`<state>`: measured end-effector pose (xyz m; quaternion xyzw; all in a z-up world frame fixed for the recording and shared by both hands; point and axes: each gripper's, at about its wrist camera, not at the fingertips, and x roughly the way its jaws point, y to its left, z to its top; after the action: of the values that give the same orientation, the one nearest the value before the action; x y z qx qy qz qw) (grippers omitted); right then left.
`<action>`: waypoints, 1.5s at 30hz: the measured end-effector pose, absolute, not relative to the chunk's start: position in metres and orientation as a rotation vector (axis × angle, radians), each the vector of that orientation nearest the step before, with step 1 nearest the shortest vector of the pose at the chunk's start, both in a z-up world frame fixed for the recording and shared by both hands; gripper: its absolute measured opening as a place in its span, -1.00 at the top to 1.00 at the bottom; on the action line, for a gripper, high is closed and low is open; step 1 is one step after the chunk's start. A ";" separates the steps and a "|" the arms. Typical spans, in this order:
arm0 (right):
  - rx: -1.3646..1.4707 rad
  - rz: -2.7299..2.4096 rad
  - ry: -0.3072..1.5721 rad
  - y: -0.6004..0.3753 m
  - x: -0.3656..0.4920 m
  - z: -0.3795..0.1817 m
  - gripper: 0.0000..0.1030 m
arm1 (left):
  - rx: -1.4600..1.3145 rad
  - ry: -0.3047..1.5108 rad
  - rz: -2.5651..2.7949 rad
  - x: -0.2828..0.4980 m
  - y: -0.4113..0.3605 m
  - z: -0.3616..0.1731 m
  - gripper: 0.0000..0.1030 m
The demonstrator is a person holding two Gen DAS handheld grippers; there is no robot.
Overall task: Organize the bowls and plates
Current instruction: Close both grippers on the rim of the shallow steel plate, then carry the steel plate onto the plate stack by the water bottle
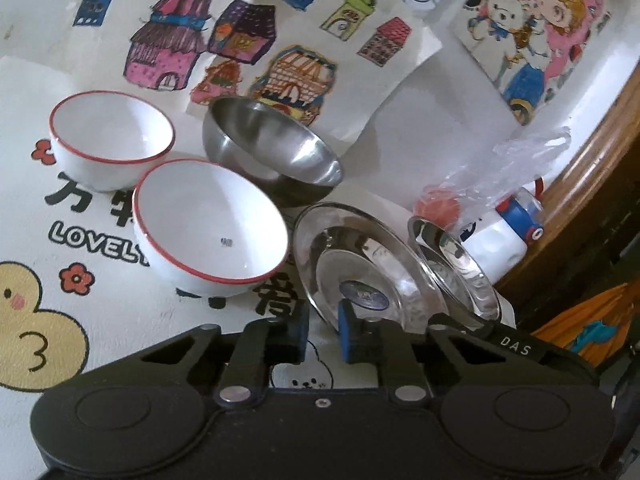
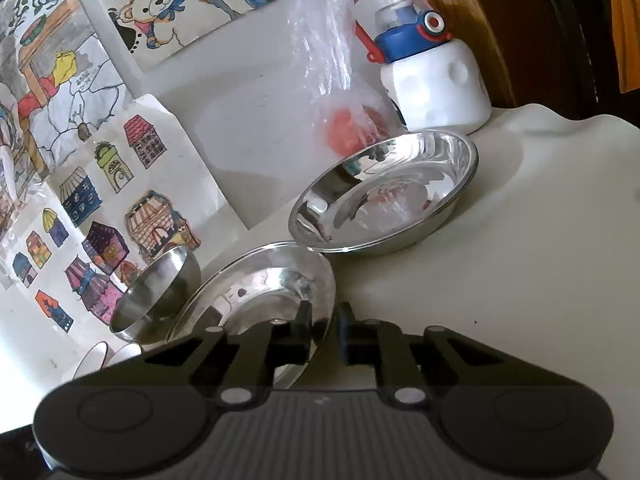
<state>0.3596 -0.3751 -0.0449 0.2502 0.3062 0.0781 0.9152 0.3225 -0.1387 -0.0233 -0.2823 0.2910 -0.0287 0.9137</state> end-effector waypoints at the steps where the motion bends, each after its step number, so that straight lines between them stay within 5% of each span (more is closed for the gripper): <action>1: 0.509 0.157 0.628 -0.374 0.359 -0.044 0.73 | -0.582 0.597 -0.060 0.322 -0.139 -0.023 0.71; 45: 0.444 0.025 0.442 -0.403 0.278 0.005 0.71 | -0.497 0.510 -0.194 0.276 -0.173 0.016 0.74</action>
<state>0.2781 -0.4026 0.0051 0.2182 0.2175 0.0123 0.9513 0.2763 -0.1727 0.0164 -0.2430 0.2493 -0.0948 0.9326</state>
